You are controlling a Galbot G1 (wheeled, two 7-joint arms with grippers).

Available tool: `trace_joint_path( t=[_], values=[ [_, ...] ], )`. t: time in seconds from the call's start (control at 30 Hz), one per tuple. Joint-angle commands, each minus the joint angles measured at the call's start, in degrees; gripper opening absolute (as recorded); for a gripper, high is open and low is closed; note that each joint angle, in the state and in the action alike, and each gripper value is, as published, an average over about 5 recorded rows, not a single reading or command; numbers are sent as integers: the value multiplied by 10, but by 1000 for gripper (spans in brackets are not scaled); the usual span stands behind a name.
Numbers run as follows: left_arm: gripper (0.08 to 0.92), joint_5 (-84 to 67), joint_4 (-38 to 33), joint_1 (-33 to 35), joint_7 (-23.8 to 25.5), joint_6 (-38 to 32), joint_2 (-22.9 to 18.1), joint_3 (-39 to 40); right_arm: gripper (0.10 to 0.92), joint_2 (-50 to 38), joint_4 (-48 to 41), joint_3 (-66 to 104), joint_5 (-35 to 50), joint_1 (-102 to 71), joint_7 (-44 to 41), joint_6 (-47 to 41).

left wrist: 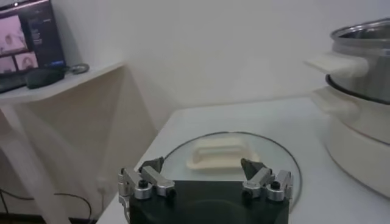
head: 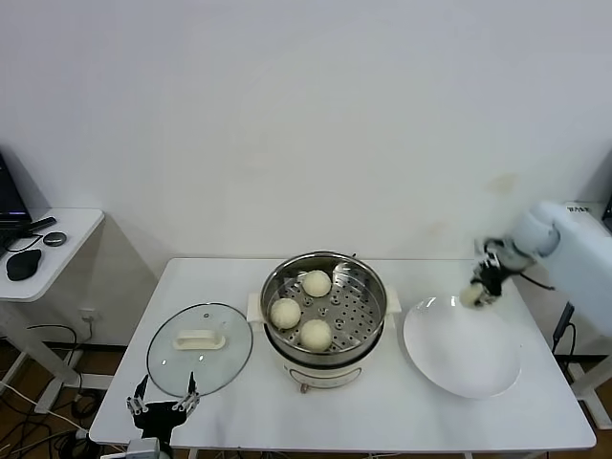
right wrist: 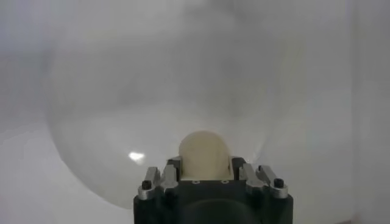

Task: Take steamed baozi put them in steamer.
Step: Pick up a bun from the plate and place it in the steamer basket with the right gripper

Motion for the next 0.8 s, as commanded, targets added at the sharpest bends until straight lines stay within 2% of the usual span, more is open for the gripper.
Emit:
trace_joint_path(
  t=[0.03, 0.2, 0.37, 0.8],
  values=[
    [823, 19, -17, 5, 0, -5, 2, -1, 501, 44, 142, -159, 192, 219, -7, -142],
    [823, 19, -28, 15, 0, -5, 2, -1, 501, 96, 159, -154, 230, 213, 3, -192],
    [823, 18, -34, 20, -1, -5, 2, 0, 501, 136, 148, -164, 232, 198, 16, -211],
    [823, 13, -25, 11, 0, -5, -1, 1, 501, 212, 85, -214, 136, 130, 52, -211]
  ],
)
